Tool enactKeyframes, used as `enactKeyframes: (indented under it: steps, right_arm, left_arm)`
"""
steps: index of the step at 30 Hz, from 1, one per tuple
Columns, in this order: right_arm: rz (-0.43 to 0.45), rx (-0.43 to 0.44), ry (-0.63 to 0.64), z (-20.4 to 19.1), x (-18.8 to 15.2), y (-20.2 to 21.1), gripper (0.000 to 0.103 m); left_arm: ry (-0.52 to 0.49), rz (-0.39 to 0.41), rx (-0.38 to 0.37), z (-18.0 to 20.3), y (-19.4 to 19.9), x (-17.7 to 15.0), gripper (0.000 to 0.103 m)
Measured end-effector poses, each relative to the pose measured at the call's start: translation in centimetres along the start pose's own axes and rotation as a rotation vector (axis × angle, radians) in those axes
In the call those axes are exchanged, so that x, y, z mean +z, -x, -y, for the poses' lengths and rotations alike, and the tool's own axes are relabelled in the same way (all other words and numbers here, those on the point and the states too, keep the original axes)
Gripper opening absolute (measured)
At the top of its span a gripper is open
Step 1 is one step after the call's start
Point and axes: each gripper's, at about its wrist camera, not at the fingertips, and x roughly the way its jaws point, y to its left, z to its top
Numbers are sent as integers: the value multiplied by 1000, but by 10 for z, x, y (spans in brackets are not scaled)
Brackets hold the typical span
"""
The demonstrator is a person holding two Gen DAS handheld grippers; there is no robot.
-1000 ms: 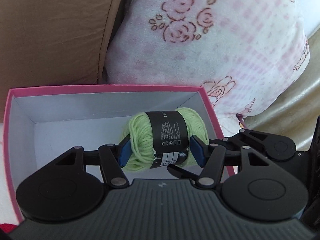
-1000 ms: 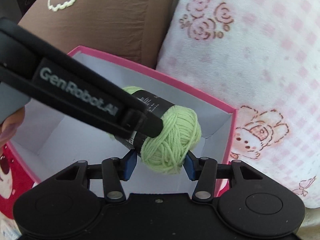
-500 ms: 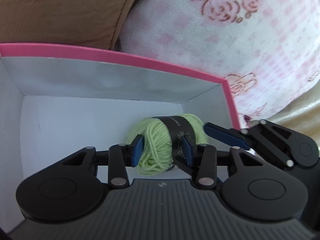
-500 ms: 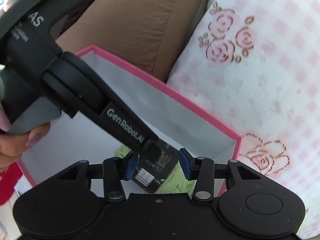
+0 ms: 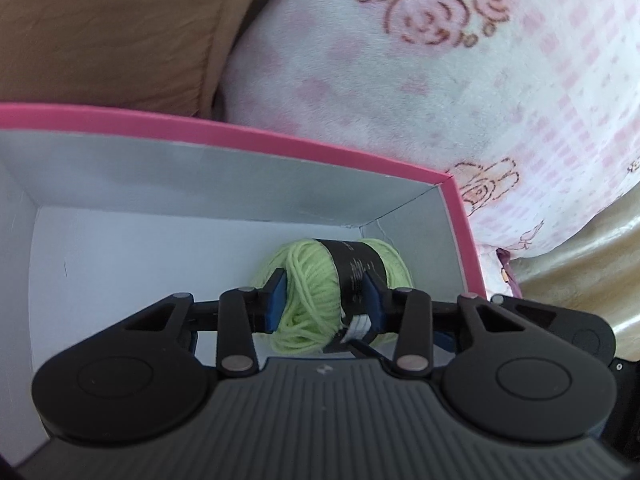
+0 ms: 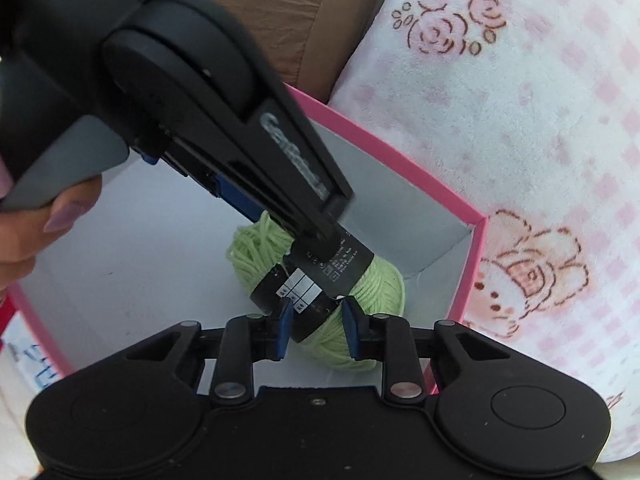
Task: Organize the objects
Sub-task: 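Lower the yarn ball into the pink box and open the left gripper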
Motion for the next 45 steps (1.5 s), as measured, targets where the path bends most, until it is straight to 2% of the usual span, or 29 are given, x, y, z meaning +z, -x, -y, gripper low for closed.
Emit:
enactKeyframes:
  steps: [6, 9, 13, 18, 22, 26, 28, 32, 35, 39, 42, 43, 45]
  right_arm:
    - [3, -83, 13, -4, 0, -12, 29]
    - [27, -85, -5, -5, -2, -14, 30]
    - [60, -20, -94, -1, -3, -6, 30]
    - [109, 83, -225, 3, -13, 18, 30]
    - [114, 176, -357, 7, -21, 30, 33]
    - [122, 209, -423, 20, -38, 31, 36]
    - [112, 207, -434, 39, -49, 22, 36]
    - [92, 187, -430, 45, -54, 7, 36]
    - [101, 211, -436, 53, -50, 2, 36]
    - [113, 212, -409, 51, -53, 16, 36]
    - [126, 216, -403, 48, -53, 31, 37]
    - [132, 217, -406, 48, -53, 36, 37]
    - [149, 218, -415, 47, -53, 49, 39]
  left_arm:
    - [2, -4, -17, 2, 4, 3, 39]
    - [-10, -3, 29, 4, -2, 4, 39]
    - [-53, 27, 106, 10, -10, 3, 39]
    - [-80, 19, 148, 18, -17, 9, 38]
    - [-86, 21, 177, 23, -20, 9, 42]
    - [-72, 6, 186, 24, -14, 5, 45]
    - [-74, 3, 188, 26, -10, 5, 45]
    - [-78, -1, 200, 29, -3, 4, 48]
    - [-87, -5, 203, 31, 5, 5, 49]
    - [-117, -4, 201, 39, 24, 2, 51]
    - [-121, -18, 189, 31, 50, -3, 52]
    - [-122, -23, 180, 44, 54, -16, 52]
    - [-133, -24, 169, 45, 79, -26, 52]
